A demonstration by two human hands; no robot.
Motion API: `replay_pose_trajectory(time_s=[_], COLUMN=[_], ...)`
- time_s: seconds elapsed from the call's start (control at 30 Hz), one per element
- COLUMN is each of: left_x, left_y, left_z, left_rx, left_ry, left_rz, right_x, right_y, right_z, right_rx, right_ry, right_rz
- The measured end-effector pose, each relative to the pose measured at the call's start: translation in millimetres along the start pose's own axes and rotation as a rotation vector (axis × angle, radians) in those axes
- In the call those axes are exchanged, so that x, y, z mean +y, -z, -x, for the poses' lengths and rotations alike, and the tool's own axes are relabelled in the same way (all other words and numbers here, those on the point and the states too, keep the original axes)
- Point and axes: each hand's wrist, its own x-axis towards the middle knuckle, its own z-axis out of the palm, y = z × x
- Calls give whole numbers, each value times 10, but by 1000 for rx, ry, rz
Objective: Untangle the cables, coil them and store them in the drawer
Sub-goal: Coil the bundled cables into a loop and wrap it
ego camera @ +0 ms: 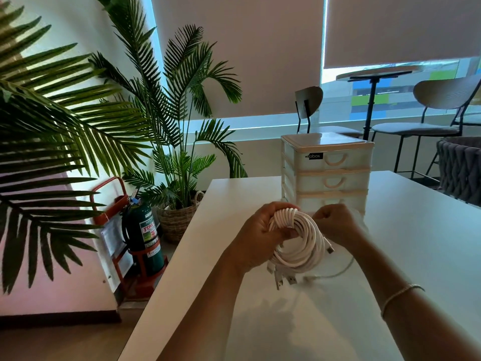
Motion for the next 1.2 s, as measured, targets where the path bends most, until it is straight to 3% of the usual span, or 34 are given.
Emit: replay_pose_trajectory(time_s=[0.2,0.33,0.43,0.5,0.6,0.73,0.9,1.2], left_x=[-66,-101,-140,-140,-174,-212,-169,-197], left_y=[14,39,33,37,29,-20,-50,-86], left_z=[-25,-50,-62,-51,-49,-75,-72,-89], left_rx=[89,247,365,412,396,278,218,267], left_ry=[58,62,79,81,117,237,245,226], left_rz=[-53,-337,-448,-447,-376,10,270,116], right_x=[52,-101,-223,-261,-269,-262,-234,-316], right_y=[-56,-73,-137,-189,-242,-248,-251,-202], right_z=[52,195,363,435,460,437,427,496], right_rx=[125,349,254,164,97,46,42,25], right_ry=[48,211,476,523,459,377,347,280], right_rz=[129,-192,-137,-90,-16,162,151,60])
